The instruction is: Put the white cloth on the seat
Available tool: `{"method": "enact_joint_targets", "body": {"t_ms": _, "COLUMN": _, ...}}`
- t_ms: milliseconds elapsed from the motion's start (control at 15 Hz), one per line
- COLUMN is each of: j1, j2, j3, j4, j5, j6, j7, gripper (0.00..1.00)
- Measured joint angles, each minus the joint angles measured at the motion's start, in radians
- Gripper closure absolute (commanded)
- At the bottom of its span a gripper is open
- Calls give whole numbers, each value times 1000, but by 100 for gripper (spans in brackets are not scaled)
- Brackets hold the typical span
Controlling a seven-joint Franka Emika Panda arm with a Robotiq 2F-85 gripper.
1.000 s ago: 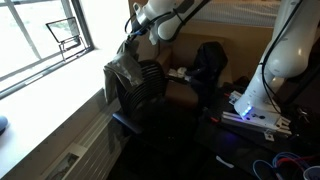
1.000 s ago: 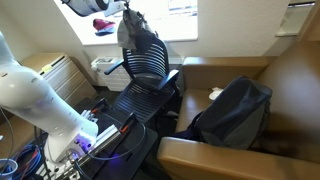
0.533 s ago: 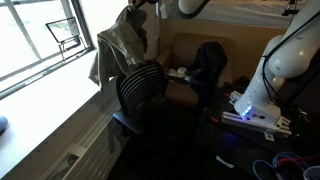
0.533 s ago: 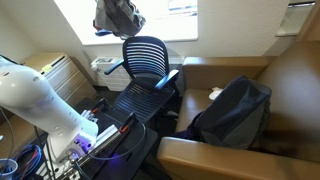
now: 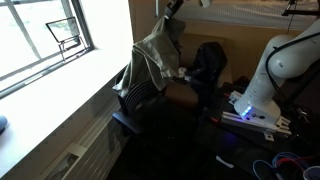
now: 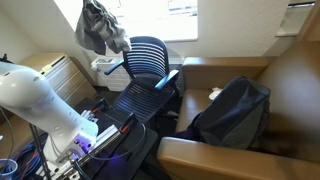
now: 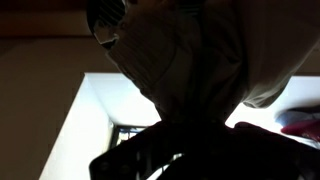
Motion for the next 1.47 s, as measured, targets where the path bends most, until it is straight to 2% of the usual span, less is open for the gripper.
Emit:
{"method": "enact_joint_targets", "body": {"t_ms": 133, "j1": 13, "j2": -76, "j3": -27, "j4": -24, "j5": 30, "j6": -184, "j7": -11, "gripper": 100}}
{"method": "enact_joint_targets", "body": {"t_ms": 267, "j1": 9, "j2": -88, "j3": -76, "j4": -70, "j5": 26, "j6": -244, "j7": -45, "gripper": 100}}
{"method": "enact_joint_targets", "body": {"t_ms": 333, "j1": 5, "j2": -73, "j3": -108, "j4": -108, "j5": 25, "j6": -208, "j7": -81, "gripper": 100}}
{"method": "enact_joint_targets", "body": {"t_ms": 467, "j1": 8, "j2": -20, "j3": -170, "j4": -173, "j5": 43, "j6": -53, "j7": -149, "gripper": 100}}
{"method": "enact_joint_targets", "body": {"t_ms": 667, "j1": 31, "j2": 61, "j3": -252, "j4": -216, "j5": 138, "j6": 195, "j7": -232, "gripper": 100}}
{"method": "enact_joint_targets", "body": {"t_ms": 733, "j1": 50, "j2": 94, "j3": -280, "j4": -222, "j5": 183, "j6": 273, "j7": -258, "gripper": 73}}
{"method": "enact_joint_targets", "body": {"t_ms": 800, "j1": 86, "j2": 133, "j3": -319, "j4": -227, "j5": 241, "j6": 356, "j7": -300, "gripper": 97}}
{"method": "enact_joint_targets", "body": {"t_ms": 933, "j1": 208, "j2": 223, "j3": -431, "j4": -229, "j5": 371, "j6": 486, "j7": -416, "gripper": 85}}
{"method": "enact_joint_targets", "body": {"t_ms": 1067, "j1": 259, "j2": 279, "j3": -477, "j4": -225, "j5": 393, "j6": 534, "j7": -439, "gripper": 74}}
{"method": "enact_joint_targets", "body": {"t_ms": 1133, "j1": 262, "j2": 286, "j3": -477, "j4": -223, "j5": 393, "j6": 537, "j7": -439, "gripper": 48}}
{"method": "enact_joint_targets", "body": {"t_ms": 1267, "j1": 263, "j2": 283, "j3": -477, "j4": -222, "j5": 392, "j6": 537, "j7": -437, "gripper": 42}}
{"method": "enact_joint_targets", "body": {"t_ms": 1400, "j1": 262, "j2": 283, "j3": -475, "j4": -223, "j5": 367, "j6": 489, "j7": -438, "gripper": 28}}
{"method": "enact_joint_targets", "body": {"t_ms": 1467, "j1": 257, "j2": 283, "j3": -474, "j4": -227, "j5": 351, "j6": 433, "j7": -442, "gripper": 45}}
